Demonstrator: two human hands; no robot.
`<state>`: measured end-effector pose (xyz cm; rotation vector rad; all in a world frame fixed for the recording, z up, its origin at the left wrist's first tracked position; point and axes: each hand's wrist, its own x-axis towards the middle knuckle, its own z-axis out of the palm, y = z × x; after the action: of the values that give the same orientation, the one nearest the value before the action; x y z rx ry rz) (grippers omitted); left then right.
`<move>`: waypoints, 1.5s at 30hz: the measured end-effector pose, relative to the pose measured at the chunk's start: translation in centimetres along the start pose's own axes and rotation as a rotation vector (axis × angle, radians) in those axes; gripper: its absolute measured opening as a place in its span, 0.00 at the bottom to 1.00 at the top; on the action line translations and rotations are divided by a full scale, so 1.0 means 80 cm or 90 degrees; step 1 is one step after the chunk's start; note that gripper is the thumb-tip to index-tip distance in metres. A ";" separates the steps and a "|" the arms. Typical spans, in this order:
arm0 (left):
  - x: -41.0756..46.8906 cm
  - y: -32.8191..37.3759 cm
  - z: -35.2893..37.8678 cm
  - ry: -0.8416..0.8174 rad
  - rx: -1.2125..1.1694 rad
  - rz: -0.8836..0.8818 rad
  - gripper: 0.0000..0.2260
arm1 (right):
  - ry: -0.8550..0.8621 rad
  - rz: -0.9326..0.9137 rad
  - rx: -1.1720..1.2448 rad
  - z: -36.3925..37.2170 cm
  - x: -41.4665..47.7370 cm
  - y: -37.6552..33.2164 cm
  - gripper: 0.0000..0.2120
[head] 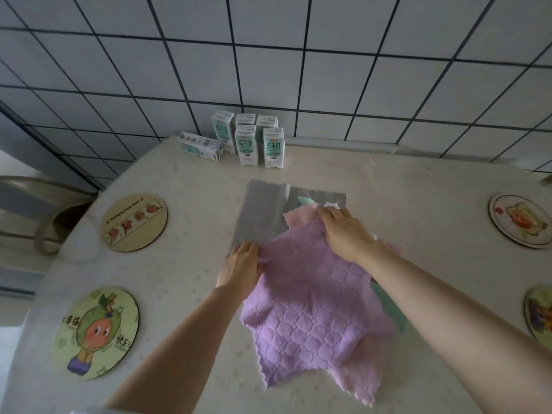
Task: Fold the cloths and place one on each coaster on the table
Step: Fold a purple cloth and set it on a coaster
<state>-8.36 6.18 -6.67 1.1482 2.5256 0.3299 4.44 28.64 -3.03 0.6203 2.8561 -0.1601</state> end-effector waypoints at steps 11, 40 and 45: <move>0.008 -0.001 -0.011 -0.051 -0.072 -0.088 0.08 | 0.093 -0.011 -0.009 -0.013 -0.006 0.001 0.13; -0.143 0.022 -0.102 0.282 -0.195 0.037 0.06 | 0.206 -0.017 0.187 -0.073 -0.107 0.003 0.10; -0.188 0.016 -0.136 0.333 -0.285 -0.011 0.07 | 0.266 -0.041 0.265 -0.120 -0.174 -0.036 0.15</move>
<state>-2.67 -5.17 6.89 0.9447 2.6617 1.2598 13.81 21.96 9.68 0.7064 3.2731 -0.7296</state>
